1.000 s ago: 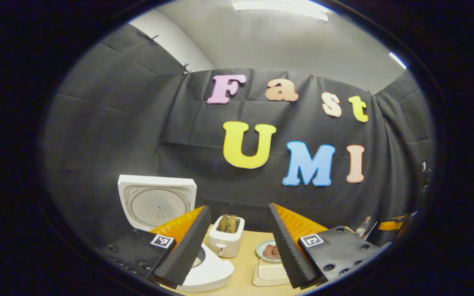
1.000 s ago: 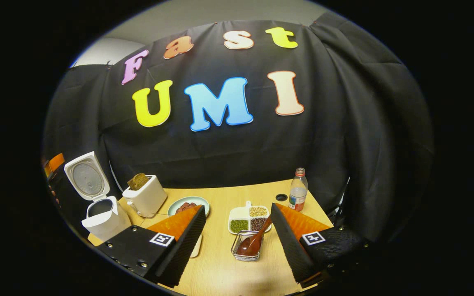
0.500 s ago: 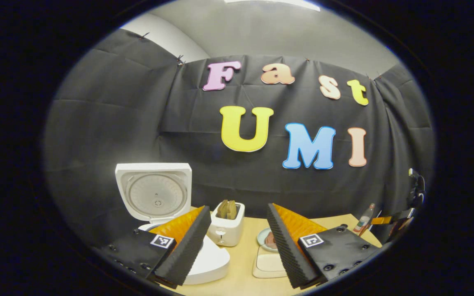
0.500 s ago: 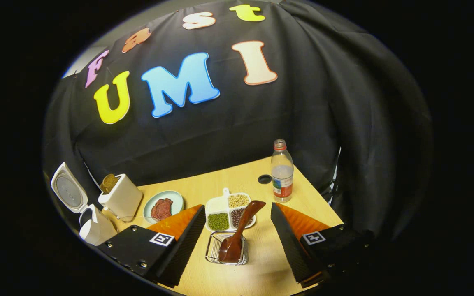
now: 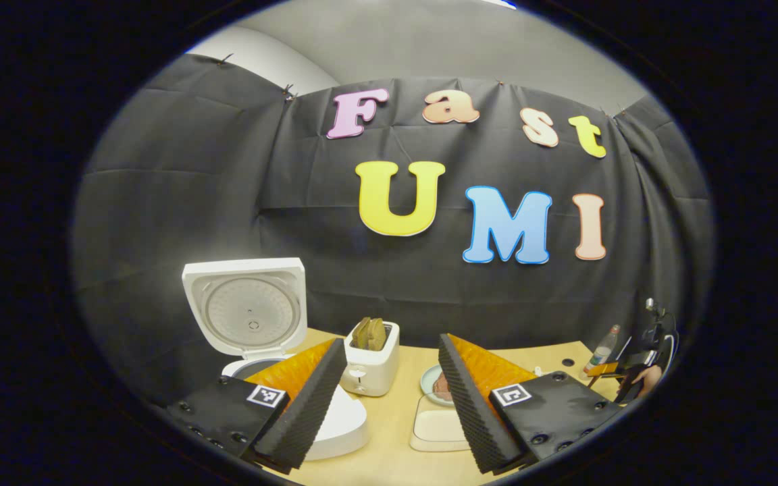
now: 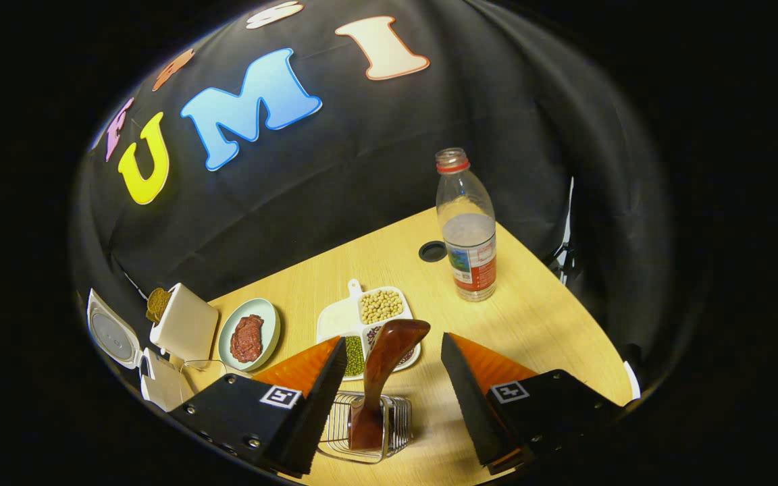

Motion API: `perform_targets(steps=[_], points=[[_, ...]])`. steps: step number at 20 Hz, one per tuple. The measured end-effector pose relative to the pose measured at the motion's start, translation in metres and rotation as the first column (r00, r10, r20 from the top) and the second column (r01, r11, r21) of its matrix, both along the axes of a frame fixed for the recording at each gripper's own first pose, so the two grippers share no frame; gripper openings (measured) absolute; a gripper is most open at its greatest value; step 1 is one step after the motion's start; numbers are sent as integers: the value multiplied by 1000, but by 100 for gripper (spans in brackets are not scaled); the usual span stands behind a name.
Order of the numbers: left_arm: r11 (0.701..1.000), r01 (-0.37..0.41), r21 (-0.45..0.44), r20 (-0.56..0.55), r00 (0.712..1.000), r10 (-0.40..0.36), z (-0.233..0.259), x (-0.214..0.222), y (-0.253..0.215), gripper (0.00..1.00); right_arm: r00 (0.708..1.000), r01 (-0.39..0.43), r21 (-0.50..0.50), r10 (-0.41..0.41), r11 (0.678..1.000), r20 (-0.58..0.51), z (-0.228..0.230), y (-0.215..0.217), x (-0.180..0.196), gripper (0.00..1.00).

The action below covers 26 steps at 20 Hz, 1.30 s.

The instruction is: Close the left gripper, press the button to open the rice cooker; take a wooden spoon from the chopstick holder with the right hand, scoop a spoonful of rice and pour it into the rice cooker, then put the wooden spoon back into the chopstick holder.

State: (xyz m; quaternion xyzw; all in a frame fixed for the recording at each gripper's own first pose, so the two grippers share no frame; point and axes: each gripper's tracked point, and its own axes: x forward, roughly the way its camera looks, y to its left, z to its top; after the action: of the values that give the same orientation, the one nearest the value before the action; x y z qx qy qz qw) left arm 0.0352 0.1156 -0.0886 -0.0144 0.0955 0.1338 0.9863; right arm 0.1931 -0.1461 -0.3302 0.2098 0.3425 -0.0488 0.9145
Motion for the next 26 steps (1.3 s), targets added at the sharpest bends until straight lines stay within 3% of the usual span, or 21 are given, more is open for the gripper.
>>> perform_targets(steps=[3, 6, 7, 9, 11, 12, 13, 16, 18, 23, 26], points=[[1000, -10, 11, -16, 1000, 10, -3, -5, -5, 96, 1000, -11, 30, 11, 999, -10, -6, 5, 5, 80], [1000, -13, -9, -45, 999, 12, -12, -11, -12, 95, 1000, 1, 45, -2, 999, 17, -2, 4, 9, 43], [1000, -12, -13, -52, 999, 11, -15, -12, -14, 96, 1000, -1, 37, 0, 999, 26, 5, 2, 7, 35], [1000, 0, -16, -57, 998, -1, -16, -11, -19, 95, 997, -40, 71, 36, 997, 64, 13, 13, 9, 35], [1000, 25, -12, -55, 998, -25, -16, -11, -24, 95, 995, -63, 93, 56, 994, 79, 16, 22, 6, 17], [999, 39, -10, -49, 998, -40, -16, -9, -25, 95, 996, -47, 90, 39, 995, 86, 18, 22, 3, 16], [998, 54, -13, -48, 997, -55, -15, -6, -26, 95, 994, -57, 77, 49, 995, 95, 22, 27, 2, 9], [996, 86, -19, -22, 996, -86, -11, -2, -22, 95, 990, -33, 46, 26, 998, 142, 43, 30, -4, 9], [996, 89, 21, -2, 996, -89, -4, -3, -14, 96, 985, 2, 50, -11, 999, 174, 60, 30, -8, 9], [979, 170, 109, 55, 983, -177, 13, -11, -15, 97, 966, 71, 61, -84, 996, 243, 113, 33, -25, 8], [968, 224, 114, 76, 969, -233, 16, -20, -16, 98, 951, 55, 63, -71, 997, 301, 154, 56, -36, 9]])
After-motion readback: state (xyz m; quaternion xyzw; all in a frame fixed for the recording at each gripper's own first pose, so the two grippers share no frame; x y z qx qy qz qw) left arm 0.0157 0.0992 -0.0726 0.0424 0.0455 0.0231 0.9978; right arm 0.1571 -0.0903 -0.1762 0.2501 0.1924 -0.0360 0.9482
